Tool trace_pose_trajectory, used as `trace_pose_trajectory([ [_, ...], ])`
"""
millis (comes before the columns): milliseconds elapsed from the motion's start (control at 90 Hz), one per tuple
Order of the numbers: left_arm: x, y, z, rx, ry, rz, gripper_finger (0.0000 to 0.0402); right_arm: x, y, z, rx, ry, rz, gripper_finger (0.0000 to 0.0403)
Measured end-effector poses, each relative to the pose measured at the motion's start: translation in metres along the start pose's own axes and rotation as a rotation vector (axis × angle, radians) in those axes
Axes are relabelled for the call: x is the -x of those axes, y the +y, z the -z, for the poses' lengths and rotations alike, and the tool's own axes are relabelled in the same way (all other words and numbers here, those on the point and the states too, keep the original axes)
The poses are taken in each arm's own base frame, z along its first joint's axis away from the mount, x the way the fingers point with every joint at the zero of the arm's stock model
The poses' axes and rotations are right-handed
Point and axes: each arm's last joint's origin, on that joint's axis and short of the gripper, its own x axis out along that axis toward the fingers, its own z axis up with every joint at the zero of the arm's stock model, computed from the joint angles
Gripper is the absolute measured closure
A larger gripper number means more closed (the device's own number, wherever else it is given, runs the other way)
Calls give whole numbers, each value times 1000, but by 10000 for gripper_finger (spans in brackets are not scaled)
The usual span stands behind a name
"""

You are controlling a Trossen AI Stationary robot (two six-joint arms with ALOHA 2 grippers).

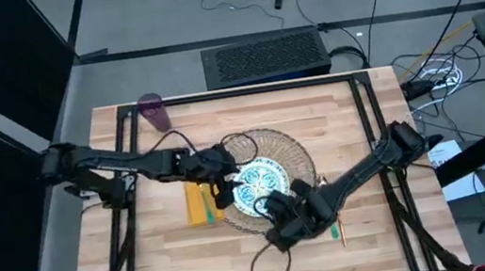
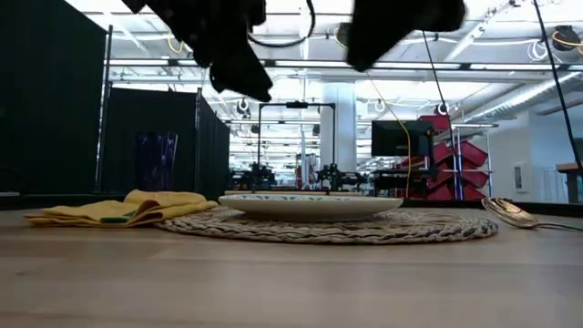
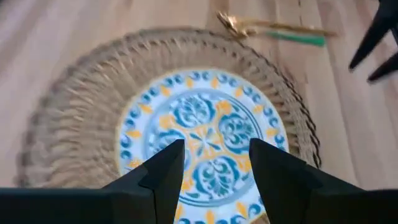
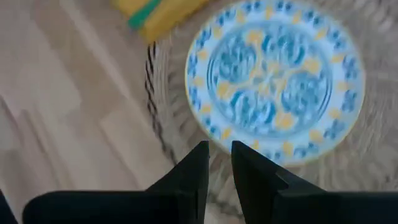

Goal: Set table place
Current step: Put the green spoon on the tablemat to the right of the white patterned plate

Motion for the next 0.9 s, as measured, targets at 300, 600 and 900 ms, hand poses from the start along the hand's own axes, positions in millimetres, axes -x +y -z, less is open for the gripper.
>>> trace_pose_trajectory([
  [300,11,2,6,46,64,-33,235,-6,-37,69,-325,274,402,348],
  [600,65,11,15,19,88,-274,235,-54,-36,101,-473,398,143,346],
  [900,78,16,20,-27,82,-321,235,-39,-63,87,-473,389,313,240],
])
